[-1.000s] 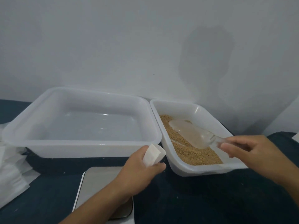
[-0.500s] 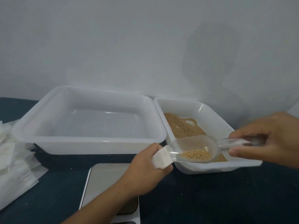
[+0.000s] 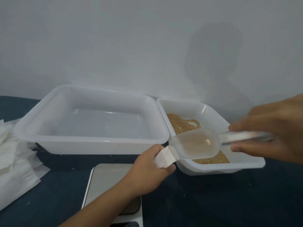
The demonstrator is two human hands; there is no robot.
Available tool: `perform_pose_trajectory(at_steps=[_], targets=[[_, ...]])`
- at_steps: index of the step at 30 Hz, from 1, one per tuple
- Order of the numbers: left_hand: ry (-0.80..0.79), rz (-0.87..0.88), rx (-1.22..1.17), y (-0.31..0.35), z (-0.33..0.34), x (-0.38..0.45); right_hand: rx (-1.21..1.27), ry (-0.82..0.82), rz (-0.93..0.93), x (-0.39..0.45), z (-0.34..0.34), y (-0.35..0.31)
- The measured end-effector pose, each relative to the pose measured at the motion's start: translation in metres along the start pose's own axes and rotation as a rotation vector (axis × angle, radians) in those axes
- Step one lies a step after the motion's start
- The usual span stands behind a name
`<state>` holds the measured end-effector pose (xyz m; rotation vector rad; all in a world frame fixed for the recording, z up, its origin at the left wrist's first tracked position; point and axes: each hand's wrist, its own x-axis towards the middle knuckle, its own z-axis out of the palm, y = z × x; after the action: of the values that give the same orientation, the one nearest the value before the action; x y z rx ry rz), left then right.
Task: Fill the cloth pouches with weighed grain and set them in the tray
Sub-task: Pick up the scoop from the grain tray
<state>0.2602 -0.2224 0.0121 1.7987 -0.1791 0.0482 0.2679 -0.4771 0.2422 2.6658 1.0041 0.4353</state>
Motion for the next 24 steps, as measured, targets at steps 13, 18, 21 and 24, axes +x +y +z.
perform_pose_trajectory(at_steps=[13,18,21,24], targets=[[0.012,-0.080,-0.099,-0.005,0.002,0.001,0.107,-0.547,0.450,0.005,0.103,0.064],[0.019,-0.077,-0.081,-0.006,0.002,0.003,0.202,-0.499,0.466,0.023,0.145,0.055],[0.024,-0.073,-0.074,-0.005,0.001,0.003,0.362,-0.425,0.503,0.030,0.166,0.045],[0.042,-0.075,-0.060,-0.003,0.001,0.003,0.506,-0.385,0.542,0.027,0.174,0.039]])
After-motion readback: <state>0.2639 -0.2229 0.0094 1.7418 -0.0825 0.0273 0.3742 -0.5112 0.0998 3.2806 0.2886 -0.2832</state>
